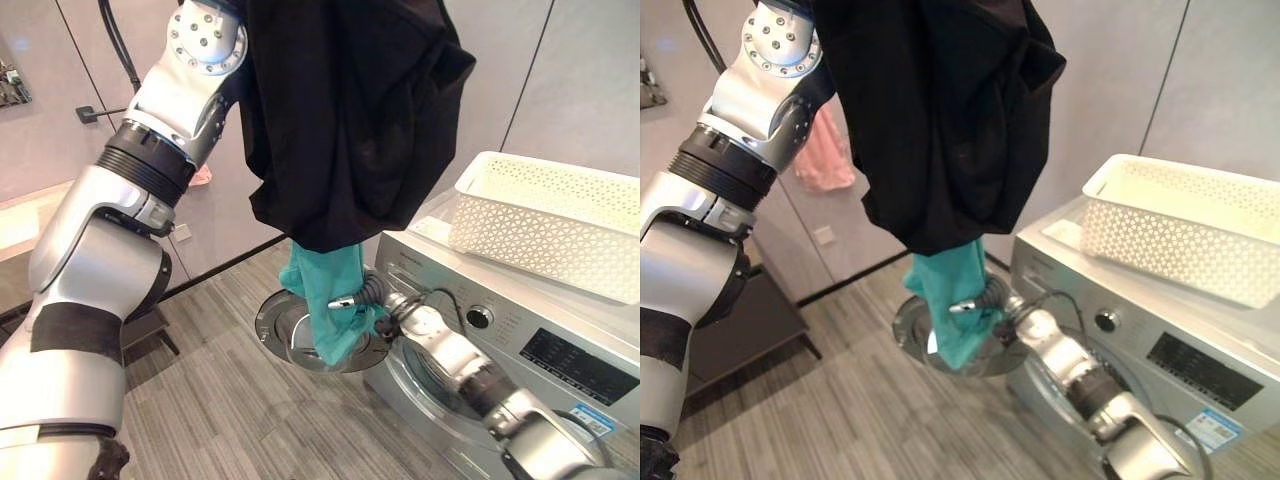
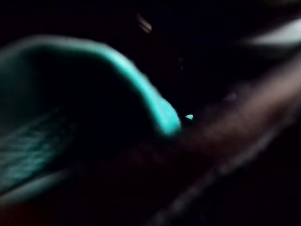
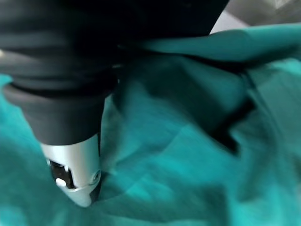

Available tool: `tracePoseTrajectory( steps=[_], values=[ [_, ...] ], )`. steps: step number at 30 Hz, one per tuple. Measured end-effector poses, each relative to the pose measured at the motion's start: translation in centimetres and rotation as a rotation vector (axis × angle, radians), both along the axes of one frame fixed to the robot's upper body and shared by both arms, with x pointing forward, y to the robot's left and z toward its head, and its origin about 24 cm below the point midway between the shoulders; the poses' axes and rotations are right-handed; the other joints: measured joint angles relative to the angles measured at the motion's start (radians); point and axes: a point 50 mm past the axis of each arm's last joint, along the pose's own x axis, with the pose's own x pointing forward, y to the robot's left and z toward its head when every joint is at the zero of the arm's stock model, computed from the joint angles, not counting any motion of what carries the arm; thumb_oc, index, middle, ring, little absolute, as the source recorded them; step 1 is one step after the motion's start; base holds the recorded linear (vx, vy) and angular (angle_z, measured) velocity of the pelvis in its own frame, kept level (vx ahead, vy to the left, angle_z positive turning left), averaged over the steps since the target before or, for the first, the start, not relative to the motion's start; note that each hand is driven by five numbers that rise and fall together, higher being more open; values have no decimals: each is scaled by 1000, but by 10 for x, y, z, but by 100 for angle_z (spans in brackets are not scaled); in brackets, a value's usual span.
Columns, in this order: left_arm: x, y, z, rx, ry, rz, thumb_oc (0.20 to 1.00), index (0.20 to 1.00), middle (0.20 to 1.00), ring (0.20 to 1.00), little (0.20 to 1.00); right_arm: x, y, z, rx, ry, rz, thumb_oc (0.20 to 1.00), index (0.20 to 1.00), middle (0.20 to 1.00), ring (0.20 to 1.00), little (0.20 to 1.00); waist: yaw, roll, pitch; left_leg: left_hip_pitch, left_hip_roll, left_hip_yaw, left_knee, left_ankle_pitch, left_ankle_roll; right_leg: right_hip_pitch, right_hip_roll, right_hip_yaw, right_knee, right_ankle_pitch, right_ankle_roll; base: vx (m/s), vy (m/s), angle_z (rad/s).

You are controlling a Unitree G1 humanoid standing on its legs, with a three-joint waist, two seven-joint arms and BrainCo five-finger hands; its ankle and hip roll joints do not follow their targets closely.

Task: Grab the laundry basket,head to the washer,open it,put in the laundry and shut it.

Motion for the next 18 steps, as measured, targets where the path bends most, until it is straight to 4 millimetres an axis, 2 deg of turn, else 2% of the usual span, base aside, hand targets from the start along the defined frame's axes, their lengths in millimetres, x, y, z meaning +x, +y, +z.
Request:
tracePoseTrajectory(
  steps=[10,11,12,13,18],
  values=[
    [-3,7,14,-14,-26,32,200,200,200,200,200,-3,9,-9,49,59,-2,1000,1000,1000,1000,1000,-5,7,0,6,-14,6,-18,3,3,-2,-18,0,-1,2,4,24,28,0],
    [-3,7,14,-13,-25,33,200,200,200,200,200,-3,12,-11,75,79,-9,413,413,413,413,413,-4,9,0,7,-15,7,-19,3,3,-1,-19,1,-1,2,4,23,43,-3],
    [-2,7,14,-9,-23,36,200,200,200,200,200,-3,16,-16,109,111,-25,200,200,200,200,200,-5,13,2,15,-17,8,-24,4,5,3,-22,2,-1,3,5,19,36,-3],
    [-2,8,13,-7,-22,37,200,200,200,200,200,-3,18,-22,135,153,-46,200,200,200,200,200,-7,19,3,23,-20,10,-28,5,7,10,-25,3,-1,4,7,13,37,-1],
    [-4,5,14,-4,-28,26,200,200,200,200,200,-2,34,-23,162,185,-25,200,200,200,200,200,-7,38,0,22,-23,7,-30,7,9,10,-29,1,-2,6,11,30,20,1]
  ],
)
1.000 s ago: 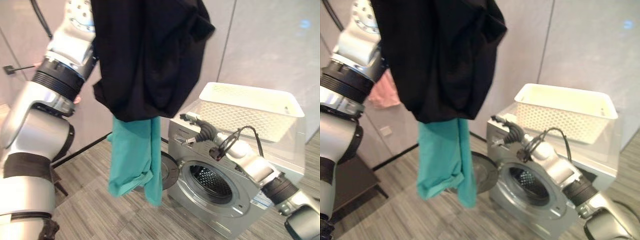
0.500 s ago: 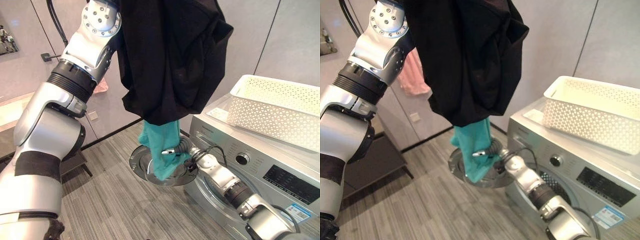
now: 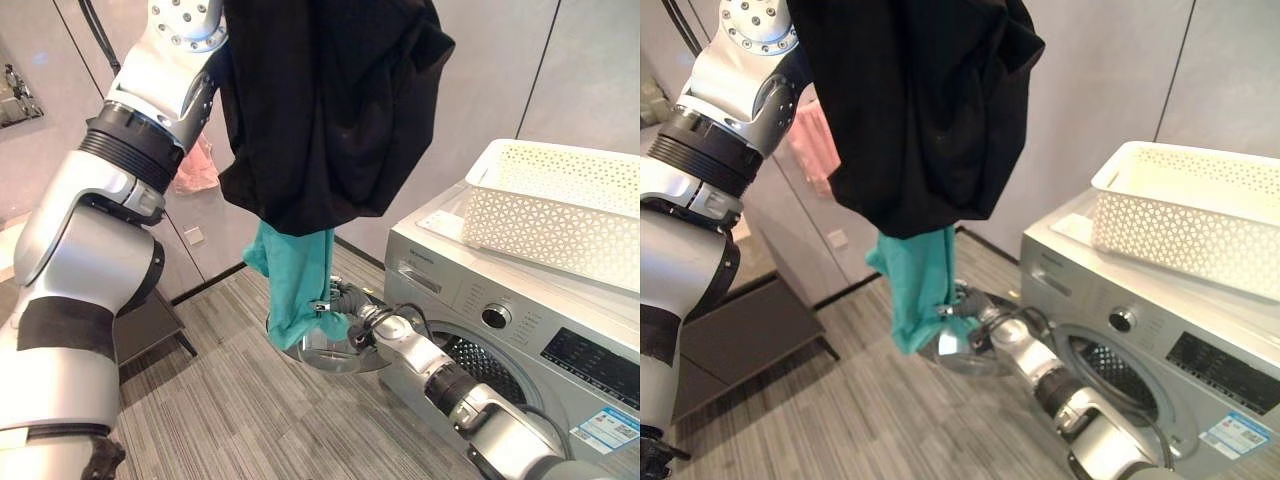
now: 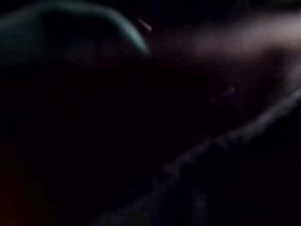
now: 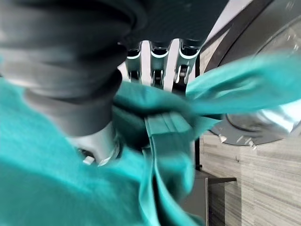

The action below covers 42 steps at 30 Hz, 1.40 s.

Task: Grab the laundry basket,head to the washer,open it,put in the laundry and shut it.

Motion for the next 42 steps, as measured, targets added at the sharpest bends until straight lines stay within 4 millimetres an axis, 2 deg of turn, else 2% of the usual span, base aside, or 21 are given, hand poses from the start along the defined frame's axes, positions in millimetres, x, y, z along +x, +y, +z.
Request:
tracePoseTrajectory(
  steps=[12,23,26,27,29,31,34,40,42],
  values=[
    [1,1,-1,3,2,6,200,200,200,200,200,-6,15,-2,38,29,37,200,200,200,200,200,-2,4,-3,15,6,7,-19,6,1,0,0,5,0,0,0,8,2,-1],
    [0,0,0,4,-1,3,200,200,200,200,200,-6,16,0,66,35,32,200,200,200,200,200,-3,5,-5,16,6,8,-20,7,2,0,0,6,0,1,1,0,0,0],
    [-5,-9,3,-21,-24,-33,200,200,200,200,200,7,29,43,192,-73,34,200,200,200,200,200,-1,-2,-14,21,7,17,-24,7,2,0,0,13,0,1,1,5,11,-6],
    [-5,-16,0,-25,-18,-47,200,200,200,200,200,16,31,65,244,-127,15,200,200,200,200,200,0,-9,-19,22,9,16,-25,7,2,0,1,13,0,1,1,0,0,0],
    [-4,-27,-5,-40,-5,-75,200,200,200,200,200,38,32,126,383,-280,-51,200,200,200,200,200,12,-18,-25,32,8,17,-29,9,2,6,1,14,0,2,1,0,0,0],
    [-5,-34,-6,-38,-5,-95,200,200,200,200,200,45,30,152,463,-347,-89,200,200,200,200,200,23,-25,-32,33,8,15,-30,8,2,9,1,13,0,2,1,2,1,3],
    [-7,-37,-6,-56,-11,-112,200,200,200,200,200,48,30,169,510,-382,-121,200,200,200,200,200,23,-38,-39,33,5,0,-30,9,2,17,1,4,0,1,1,1,-3,11],
    [-9,-38,-7,-95,-19,-126,200,200,200,200,200,47,30,172,529,-394,-144,200,200,200,200,200,28,-52,-46,30,5,-5,-31,10,4,19,2,1,0,0,1,2,-1,2],
    [-10,-36,-18,-121,-15,-145,200,200,200,200,200,44,30,177,547,-415,-144,200,200,200,200,200,28,-57,-47,26,6,-8,-31,9,6,18,4,1,0,0,1,0,0,0]
  ],
)
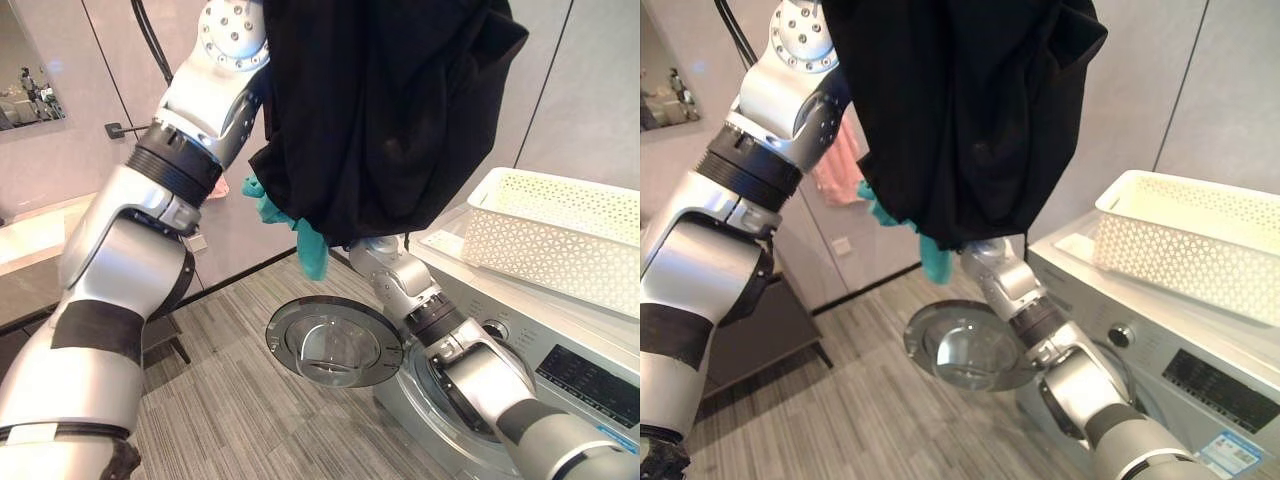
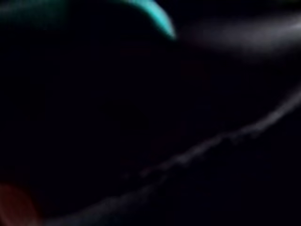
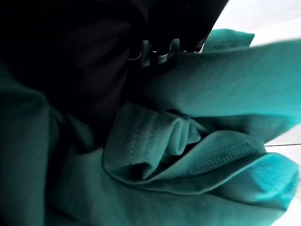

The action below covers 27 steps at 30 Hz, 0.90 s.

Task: Grab the laundry basket,head to the washer,open it,put in the laundry and shut it.

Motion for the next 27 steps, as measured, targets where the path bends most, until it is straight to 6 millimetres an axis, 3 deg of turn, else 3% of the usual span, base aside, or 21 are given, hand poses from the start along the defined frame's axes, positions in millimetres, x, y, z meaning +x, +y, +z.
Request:
tracePoseTrajectory(
  steps=[4,8,9,11,13,14,16,19,22,24,25,27],
  values=[
    [2,7,-31,-39,46,-32,200,200,200,200,200,-12,3,8,44,-53,35,200,200,200,200,200,-3,-4,0,-13,0,1,0,5,3,-17,0,2,0,-2,-7,0,0,0],
    [2,18,-74,-93,116,-52,200,200,200,200,200,-20,0,-1,53,-53,37,200,200,200,200,200,-2,-7,2,-12,0,2,-1,6,3,-17,0,3,0,-3,-7,0,0,0],
    [6,24,-97,-100,180,-36,200,200,200,200,200,-21,-3,-7,48,-39,26,200,200,200,200,200,-1,-10,6,-13,1,2,-1,7,0,-19,1,3,0,-3,-6,0,0,0],
    [-9,41,-143,-238,254,-69,200,200,200,200,200,-24,-10,-20,28,-25,-5,200,200,200,200,200,-1,-13,17,-12,1,5,-2,7,0,-20,0,5,0,-4,-5,-2,-8,-2],
    [-19,52,-182,-266,342,-53,200,200,200,200,200,-23,-21,-26,10,-21,-51,200,200,200,200,200,1,-24,49,-14,4,5,-2,7,0,-21,3,5,0,-5,-6,0,-8,-2],
    [-36,62,-206,-321,386,-48,200,200,200,200,200,-27,-28,-34,25,-7,-78,200,200,200,200,200,1,-34,61,-15,3,10,-2,3,5,-27,0,13,0,-7,-8,-3,-11,-6],
    [-51,69,-242,-375,484,-28,200,200,200,200,200,-29,-45,-49,7,25,-153,200,200,200,200,200,22,-50,85,-29,2,17,-2,6,1,-45,-2,21,0,-3,-6,-15,-29,-11],
    [-90,64,-304,-422,693,-43,200,200,200,200,200,-37,-54,-66,43,74,-198,200,200,200,200,200,30,-62,112,-29,4,30,-1,7,-1,-52,-2,30,0,0,-1,-16,-17,-9],
    [-89,58,-319,-366,777,-69,200,200,200,200,200,-36,-55,-67,44,78,-207,200,200,200,200,200,40,-50,126,-26,6,35,-2,7,0,-52,-2,37,0,2,-2,-6,-2,-6],
    [-84,57,-313,-347,762,-75,200,200,200,200,200,-36,-55,-66,44,76,-206,200,200,200,200,200,42,-50,126,-26,8,35,-2,7,0,-52,0,37,0,3,-3,-14,-15,-2],
    [-73,58,-296,-326,700,-85,200,200,200,200,200,-35,-54,-62,46,64,-203,200,200,200,200,200,44,-50,126,-26,8,36,-2,7,0,-52,1,39,0,4,-4,-44,-29,-2],
    [-80,68,-298,-368,675,-72,200,200,200,200,200,-50,-47,-69,80,66,-159,200,200,200,200,200,32,-45,131,-10,15,64,-2,6,0,-69,-7,73,28,2,-4,-55,-33,-30]
  ],
)
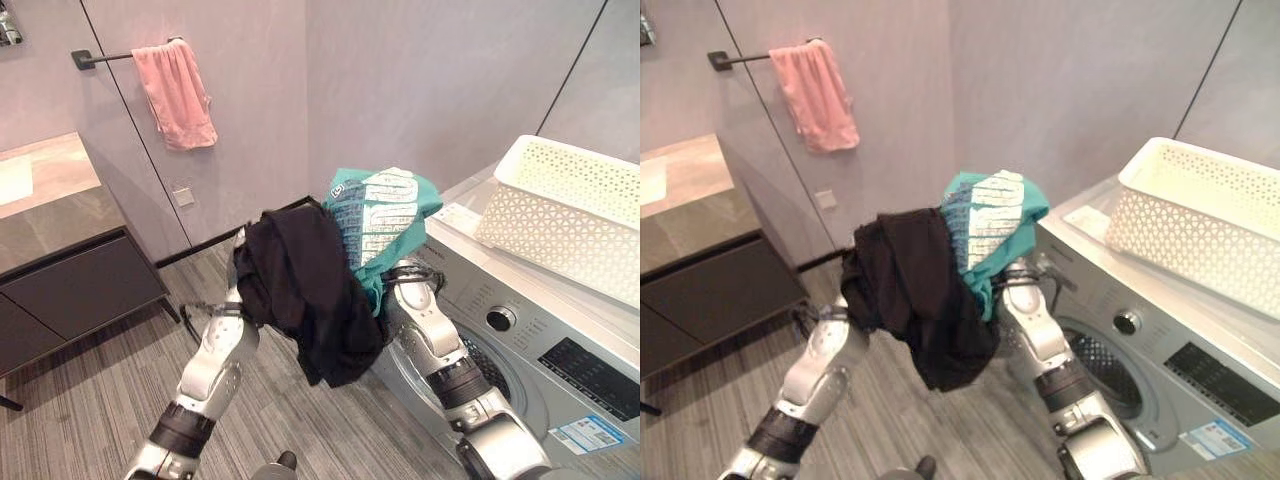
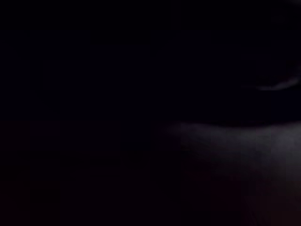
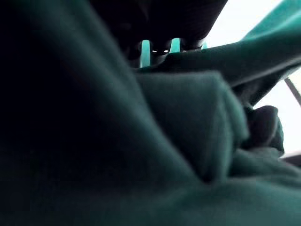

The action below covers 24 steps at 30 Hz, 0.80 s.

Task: Grab the laundry basket,head to the washer,open it,put in the laundry and shut it.

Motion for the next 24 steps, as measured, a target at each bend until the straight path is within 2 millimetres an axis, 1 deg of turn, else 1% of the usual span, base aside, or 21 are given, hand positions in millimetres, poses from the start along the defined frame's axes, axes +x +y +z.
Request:
tracePoseTrajectory(
  steps=[1,2,4,5,6,9,10,12,13,14,15,17,18,19,20,21,22,23,24],
  values=[
    [-8,8,-22,23,90,19,200,200,200,200,200,-14,4,-14,-21,27,50,200,200,200,200,200,-19,2,1,5,-2,6,0,-2,3,0,-1,8,0,-2,0,-41,-36,-30],
    [-8,8,-29,38,131,11,200,200,200,200,200,-17,2,-22,-50,47,60,200,200,200,200,200,-29,5,4,1,2,1,0,-1,2,-1,3,6,0,-2,-1,-40,-36,-5],
    [-15,11,-39,41,169,18,200,200,200,200,200,-29,-10,-37,-95,81,70,200,200,200,200,200,-39,6,6,2,6,1,-1,-2,3,0,6,6,0,-5,-5,-38,-35,1],
    [-19,12,-44,42,192,18,200,200,200,200,200,-39,-22,-54,-169,120,73,200,200,200,200,200,-45,9,8,2,8,1,-1,-5,6,-1,6,7,0,-7,-8,-42,-32,-3],
    [-21,13,-47,40,201,17,200,200,200,200,200,-47,-31,-65,-219,155,75,200,200,200,200,200,-52,10,8,1,11,2,-1,-4,7,-3,7,9,0,-7,-8,-46,-29,-2],
    [-36,20,-64,35,263,28,200,200,200,200,200,-79,-57,-96,-336,266,82,200,200,200,200,200,-80,10,9,2,12,8,-3,-5,7,-4,6,13,-1,-7,-8,-36,-15,-5],
    [-41,24,-69,33,284,39,200,200,200,200,200,-87,-64,-103,-377,297,86,200,200,200,200,200,-93,10,9,2,14,13,-4,-5,7,-8,7,17,-2,-6,-9,-25,-12,-17],
    [-49,29,-77,30,317,58,200,200,200,200,200,-98,-76,-109,-446,326,83,200,200,200,200,200,-100,14,12,-1,20,32,-6,-6,8,-17,11,37,-8,-1,-11,-17,-4,-26],
    [-52,30,-80,32,336,56,200,200,200,200,200,-102,-86,-110,-508,334,77,200,200,200,200,200,-139,10,14,5,25,39,-6,-6,8,-20,16,42,-18,5,-9,-23,-3,-22],
    [-54,31,-82,32,337,45,200,200,200,200,200,-104,-92,-106,-522,318,60,200,200,200,200,200,-137,14,15,4,27,45,-7,-6,8,-16,17,48,-18,5,-10,-20,-3,-20],
    [-57,32,-84,33,348,46,200,200,200,200,200,-108,-97,-106,-530,325,42,200,200,200,200,200,-141,14,16,12,29,54,-7,-8,8,-18,19,58,-18,5,-11,-4,3,-24],
    [-59,32,-87,32,356,39,200,200,200,200,200,-115,-103,-111,-546,353,35,200,200,200,200,200,-160,13,16,21,34,62,-7,-10,7,-18,21,66,-19,7,-9,3,4,-17],
    [-60,31,-87,32,356,33,200,200,200,200,200,-119,-105,-113,-560,364,41,200,200,200,200,200,-162,14,17,19,36,70,-8,-10,7,-19,22,72,-18,7,-10,5,5,-24],
    [-60,30,-87,31,354,20,200,200,200,200,200,-123,-107,-116,-571,378,45,200,200,200,200,200,-174,12,16,27,40,85,-7,-13,6,-32,24,90,-19,10,-12,3,10,-32],
    [-63,30,-89,30,361,11,200,200,200,200,200,-132,-111,-121,-568,411,46,200,200,200,200,200,-180,13,16,33,40,94,-8,-14,6,-33,21,99,-16,11,-12,3,9,-37],
    [-68,31,-94,23,382,13,200,200,200,200,200,-148,-115,-131,-560,478,47,200,200,200,200,200,-182,11,14,36,40,107,-8,-17,7,-43,19,114,-13,10,-11,7,14,-34],
    [-78,34,-107,13,442,29,200,200,200,200,200,-169,-120,-144,-545,570,42,200,200,200,200,200,-192,17,13,33,39,119,-8,-19,8,-51,15,127,-9,13,-10,-12,40,-38],
    [-85,35,-114,12,474,29,200,200,200,200,200,-177,-120,-148,-527,604,51,200,200,200,200,200,-207,12,16,35,40,133,-8,-19,8,-57,16,140,-12,16,-10,-30,55,-47],
    [-95,37,-120,9,506,20,200,200,200,200,200,-186,-116,-159,-485,654,64,200,200,200,200,200,-208,17,22,29,40,154,-8,-20,9,-80,9,153,-12,19,-11,-78,94,-40]
  ],
)
